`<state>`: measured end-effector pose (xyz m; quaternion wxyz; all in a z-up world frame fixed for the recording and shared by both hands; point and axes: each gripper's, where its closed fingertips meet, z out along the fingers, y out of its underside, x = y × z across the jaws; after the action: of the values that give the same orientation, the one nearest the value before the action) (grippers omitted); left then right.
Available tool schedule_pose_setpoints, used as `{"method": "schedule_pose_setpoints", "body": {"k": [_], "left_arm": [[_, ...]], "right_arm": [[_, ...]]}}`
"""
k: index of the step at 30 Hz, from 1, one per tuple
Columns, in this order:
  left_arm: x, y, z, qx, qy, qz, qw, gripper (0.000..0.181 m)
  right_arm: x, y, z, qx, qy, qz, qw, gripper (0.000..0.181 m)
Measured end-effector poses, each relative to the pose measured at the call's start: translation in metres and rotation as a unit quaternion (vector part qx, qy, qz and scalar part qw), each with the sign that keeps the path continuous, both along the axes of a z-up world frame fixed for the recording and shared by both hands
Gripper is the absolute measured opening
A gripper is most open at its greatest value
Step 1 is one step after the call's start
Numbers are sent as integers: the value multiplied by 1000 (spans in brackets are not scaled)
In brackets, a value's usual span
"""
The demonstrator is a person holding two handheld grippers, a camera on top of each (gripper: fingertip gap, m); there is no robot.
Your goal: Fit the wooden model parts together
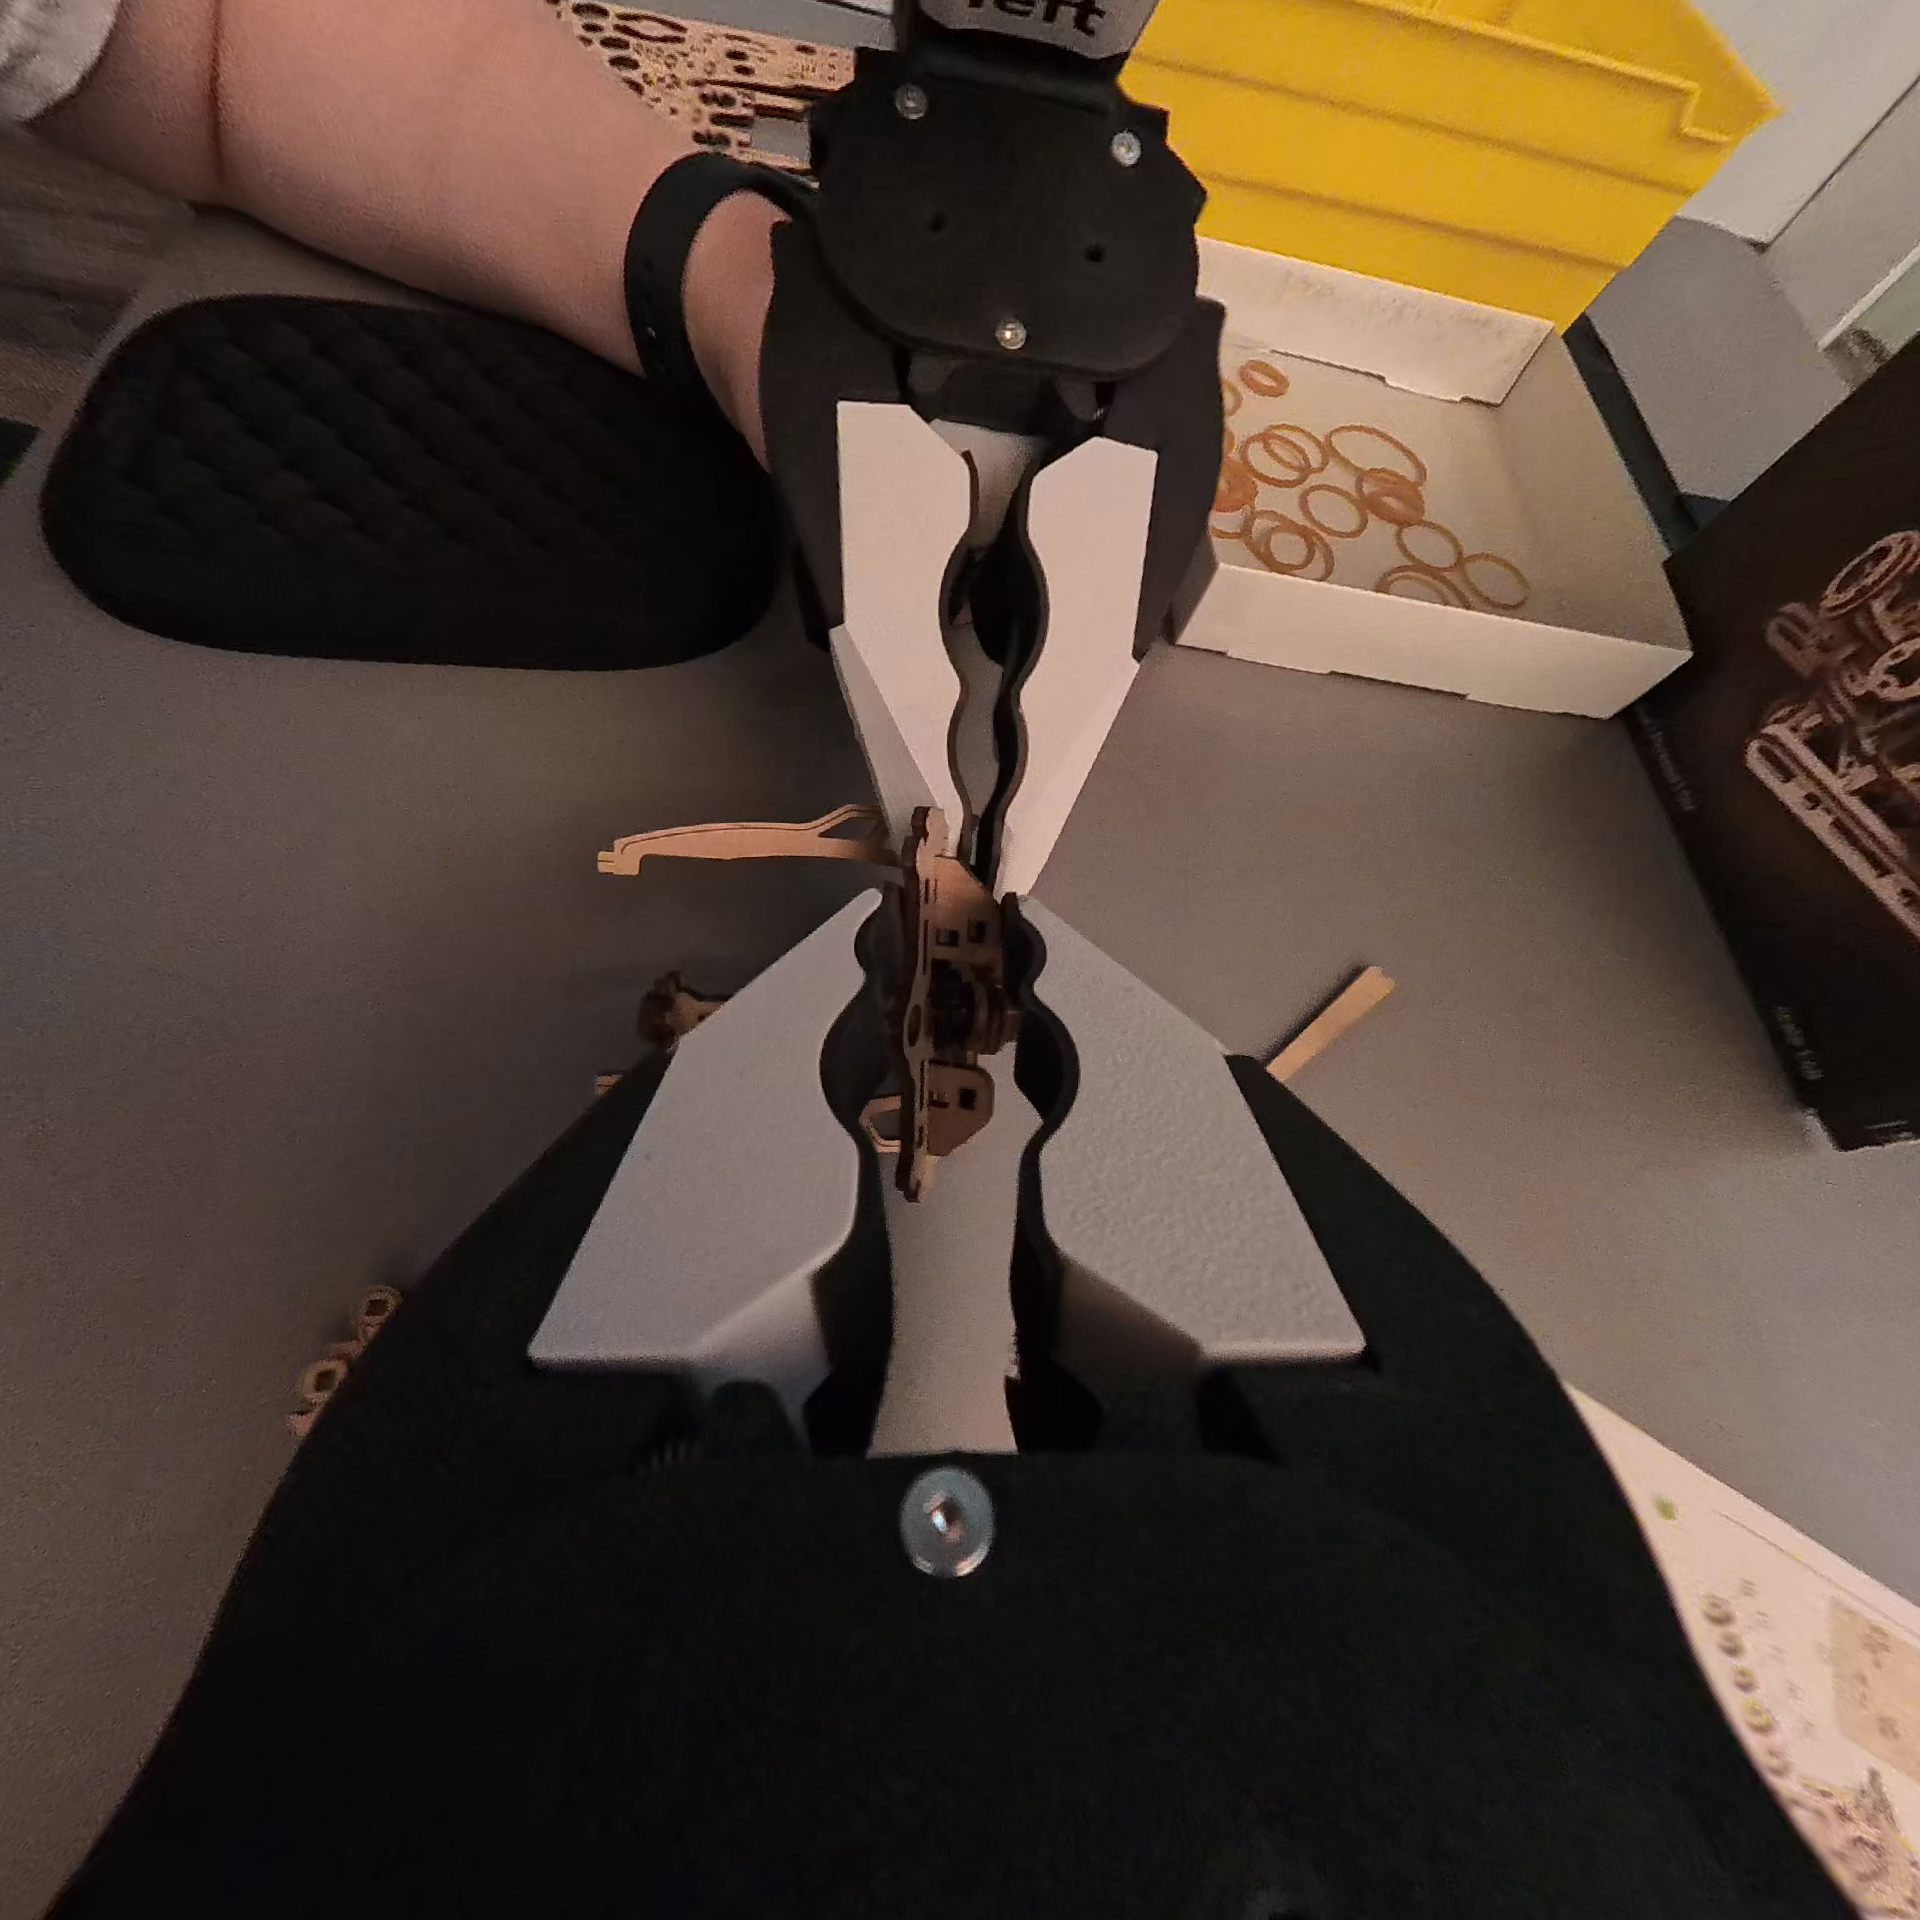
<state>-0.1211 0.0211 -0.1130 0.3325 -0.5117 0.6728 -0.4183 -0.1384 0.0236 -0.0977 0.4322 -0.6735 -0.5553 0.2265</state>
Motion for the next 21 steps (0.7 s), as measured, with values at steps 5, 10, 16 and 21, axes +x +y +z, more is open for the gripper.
{"method": "schedule_pose_setpoints", "body": {"k": [5,10,16,21], "left_arm": [[0,-4,0,48,-11,-11,999,0],[1,-7,-1,98,-10,-15,995,0],[1,-8,-1,105,-3,-8,994,0],[2,-8,-1,96,6,-3,995,0]], "right_arm": [[0,-6,-1,-76,26,11,997,16],[0,-9,-2,-80,17,23,996,16],[1,-11,-4,-92,0,11,996,16],[2,-11,-4,-78,-19,1,997,16]]}}
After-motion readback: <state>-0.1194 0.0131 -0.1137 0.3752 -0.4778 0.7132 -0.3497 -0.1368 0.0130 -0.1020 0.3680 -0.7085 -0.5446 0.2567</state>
